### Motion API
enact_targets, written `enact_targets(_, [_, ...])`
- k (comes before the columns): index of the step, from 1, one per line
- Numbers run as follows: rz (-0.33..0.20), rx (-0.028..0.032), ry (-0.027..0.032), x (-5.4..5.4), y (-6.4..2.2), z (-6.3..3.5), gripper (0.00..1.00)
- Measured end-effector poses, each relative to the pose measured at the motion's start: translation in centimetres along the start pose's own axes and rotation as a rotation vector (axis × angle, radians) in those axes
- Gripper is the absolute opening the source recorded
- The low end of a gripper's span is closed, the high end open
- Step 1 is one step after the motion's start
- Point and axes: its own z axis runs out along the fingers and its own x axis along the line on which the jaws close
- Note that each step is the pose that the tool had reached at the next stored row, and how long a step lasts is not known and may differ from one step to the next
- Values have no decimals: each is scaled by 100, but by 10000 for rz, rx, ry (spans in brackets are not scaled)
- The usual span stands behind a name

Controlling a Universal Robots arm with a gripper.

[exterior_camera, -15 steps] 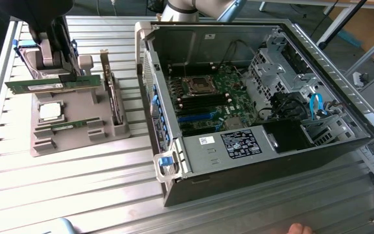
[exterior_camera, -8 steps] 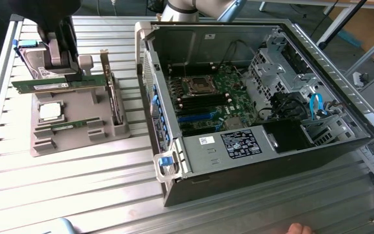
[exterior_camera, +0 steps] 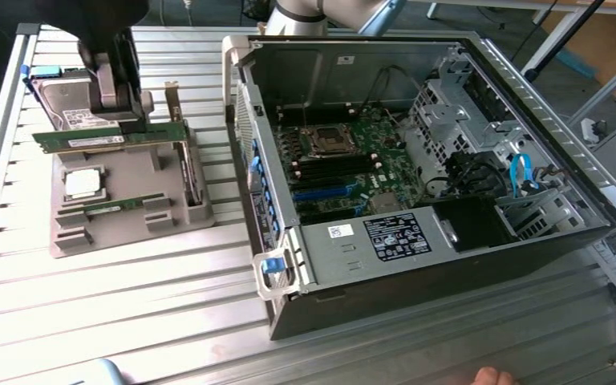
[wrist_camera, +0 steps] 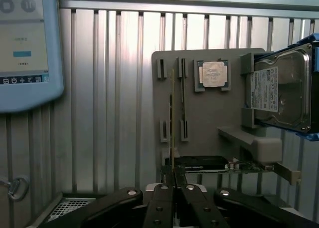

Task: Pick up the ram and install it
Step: 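Pick up the ram and move it above insertion slot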

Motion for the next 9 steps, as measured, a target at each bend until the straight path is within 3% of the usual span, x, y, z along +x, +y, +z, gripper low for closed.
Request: enact_targets(9, [0,0,0,5,-191,5,12])
